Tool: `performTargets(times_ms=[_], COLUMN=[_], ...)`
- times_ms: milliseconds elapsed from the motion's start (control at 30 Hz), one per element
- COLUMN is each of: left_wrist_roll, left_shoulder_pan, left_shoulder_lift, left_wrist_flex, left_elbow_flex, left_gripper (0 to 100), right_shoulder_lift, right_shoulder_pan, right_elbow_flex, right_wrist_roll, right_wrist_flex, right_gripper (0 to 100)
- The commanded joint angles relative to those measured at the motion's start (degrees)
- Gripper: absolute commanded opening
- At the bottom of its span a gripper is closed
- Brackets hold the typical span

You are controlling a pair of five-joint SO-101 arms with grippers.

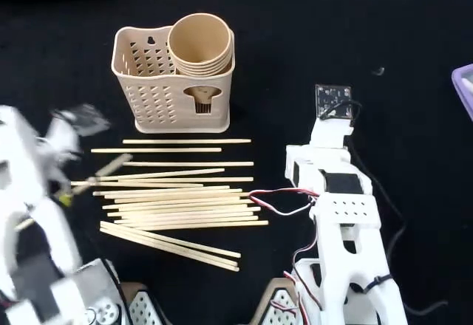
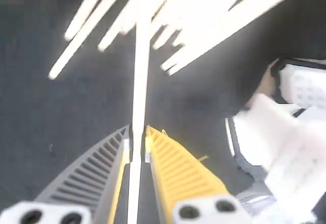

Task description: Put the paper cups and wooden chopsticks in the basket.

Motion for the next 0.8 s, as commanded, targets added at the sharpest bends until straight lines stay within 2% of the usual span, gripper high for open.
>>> performTargets(times_ms=[0, 167, 333, 467, 767], left_wrist_roll=[2.0, 8.7, 17.2, 19.6, 19.9], left_shoulder_pan=[14.7, 28.6, 39.0, 41.5, 42.2], left_shoulder_lift=[-19.7, -36.4, -48.0, -50.7, -50.7], left_wrist_flex=[-8.6, -17.1, -20.7, -21.5, -19.8], left_elbow_flex=[17.3, 32.2, 42.4, 46.5, 47.4], left_gripper=[3, 4, 14, 14, 14], right_shoulder_lift=[-1.8, -1.8, -1.8, -1.8, -1.8], right_shoulder_pan=[0.9, 0.9, 0.9, 0.9, 0.9], right_elbow_flex=[-0.5, -0.4, -0.4, -0.3, -0.3], right_wrist_roll=[-0.5, -0.5, -0.5, -0.5, -0.5], right_wrist_flex=[-1.1, -1.1, -1.1, -1.1, -1.1], right_gripper=[19.8, 19.8, 19.8, 19.8, 19.8])
